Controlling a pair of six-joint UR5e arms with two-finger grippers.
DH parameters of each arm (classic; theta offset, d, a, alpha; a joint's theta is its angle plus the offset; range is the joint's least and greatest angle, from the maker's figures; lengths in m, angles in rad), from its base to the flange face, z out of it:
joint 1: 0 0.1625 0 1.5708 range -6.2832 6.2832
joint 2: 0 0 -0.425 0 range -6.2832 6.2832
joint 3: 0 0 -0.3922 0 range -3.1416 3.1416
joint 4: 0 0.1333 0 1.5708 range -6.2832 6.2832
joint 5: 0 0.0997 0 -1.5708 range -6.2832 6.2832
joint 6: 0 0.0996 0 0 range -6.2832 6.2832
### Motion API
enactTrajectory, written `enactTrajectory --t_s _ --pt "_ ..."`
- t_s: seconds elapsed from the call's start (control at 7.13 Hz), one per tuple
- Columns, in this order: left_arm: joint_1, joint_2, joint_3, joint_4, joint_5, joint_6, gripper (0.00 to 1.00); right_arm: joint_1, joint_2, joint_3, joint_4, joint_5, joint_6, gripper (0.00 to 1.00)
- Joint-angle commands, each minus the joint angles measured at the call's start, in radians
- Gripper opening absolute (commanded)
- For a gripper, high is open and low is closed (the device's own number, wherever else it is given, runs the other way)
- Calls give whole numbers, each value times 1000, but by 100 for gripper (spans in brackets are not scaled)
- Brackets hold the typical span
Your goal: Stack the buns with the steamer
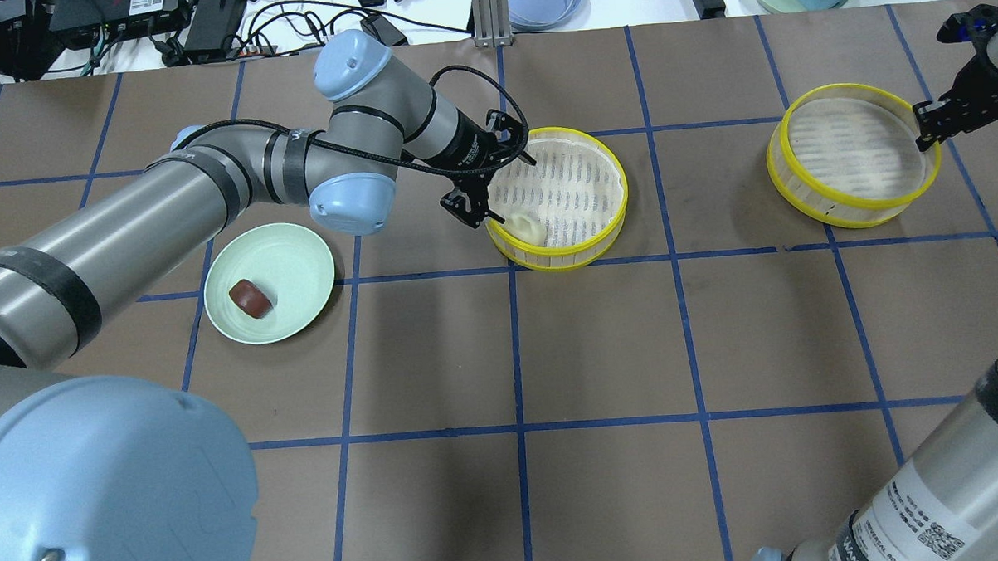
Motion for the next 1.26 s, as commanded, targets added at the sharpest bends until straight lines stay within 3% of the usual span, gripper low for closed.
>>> enactTrajectory --t_s 0.0,0.28,0.42,0.7,0.98,1.12 --pt "5 24 16 0 6 14 100 13 -52 1 41 0 43 0" --pt "122 69 69 -36 39 127 100 68 -157 6 161 0 180 0" --pt "205 90 70 -111 68 330 98 132 -184 32 158 -24 205 0" --pt "302 112 52 -270 295 669 99 267 -226 65 158 -66 323 0" --pt "336 112 24 -384 505 805 99 454 -241 69 152 -71 546 0" --pt "359 111 -15 -385 512 824 99 529 -241 69 143 -93 652 0"
